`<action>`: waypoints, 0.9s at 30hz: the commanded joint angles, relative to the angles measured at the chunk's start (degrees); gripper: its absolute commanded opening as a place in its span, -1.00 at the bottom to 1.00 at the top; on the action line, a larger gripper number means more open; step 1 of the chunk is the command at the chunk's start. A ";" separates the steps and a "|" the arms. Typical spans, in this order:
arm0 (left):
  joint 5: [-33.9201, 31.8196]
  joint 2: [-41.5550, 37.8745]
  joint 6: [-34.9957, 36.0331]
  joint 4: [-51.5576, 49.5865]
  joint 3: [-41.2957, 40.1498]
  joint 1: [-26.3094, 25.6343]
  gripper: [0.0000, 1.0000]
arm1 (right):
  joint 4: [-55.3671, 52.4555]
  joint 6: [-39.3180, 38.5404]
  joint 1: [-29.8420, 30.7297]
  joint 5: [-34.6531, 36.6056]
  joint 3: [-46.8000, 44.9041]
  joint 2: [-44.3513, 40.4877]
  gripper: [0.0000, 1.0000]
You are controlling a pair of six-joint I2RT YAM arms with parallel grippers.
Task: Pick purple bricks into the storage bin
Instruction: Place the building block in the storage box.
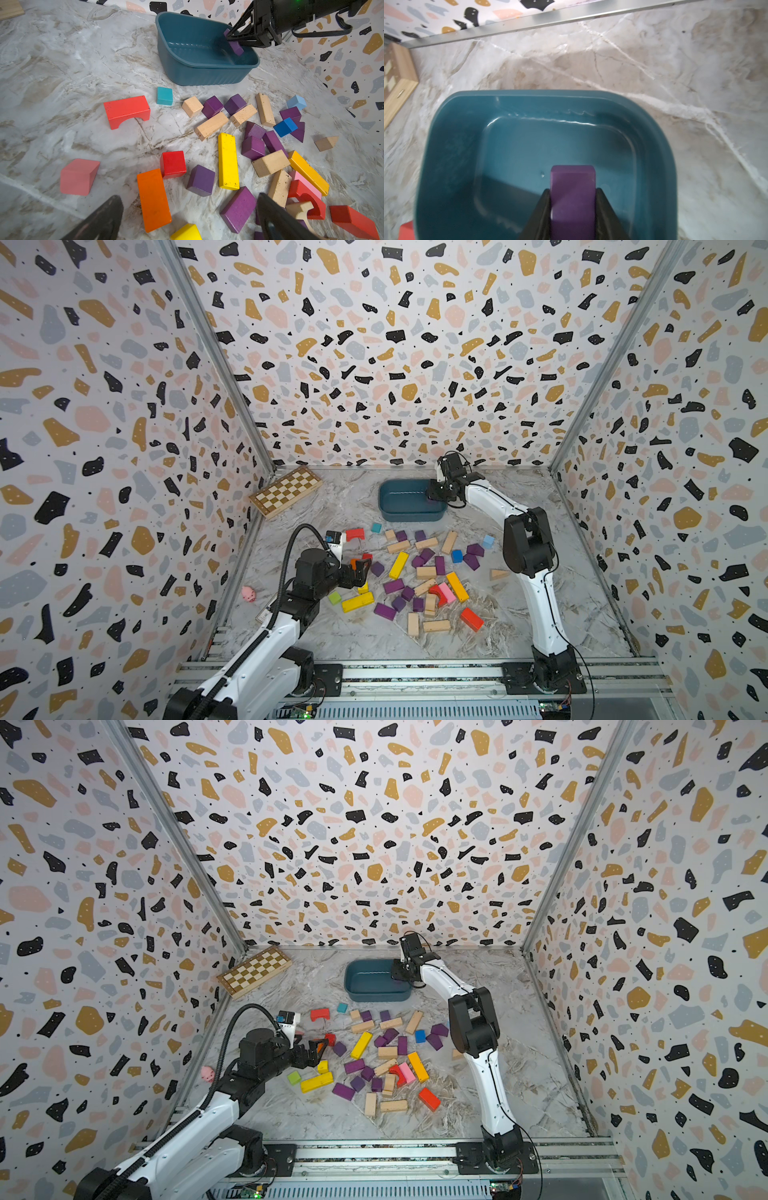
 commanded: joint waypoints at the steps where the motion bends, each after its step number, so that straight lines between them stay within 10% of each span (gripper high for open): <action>1: -0.53 -0.76 -0.15 1.95 -0.57 -0.31 0.97 | -2.00 1.10 -0.28 2.70 1.92 0.70 -1.00; 27: -1.01 -0.55 0.20 1.82 -0.39 -1.04 0.98 | -5.62 -3.84 1.21 17.99 8.58 5.27 -0.96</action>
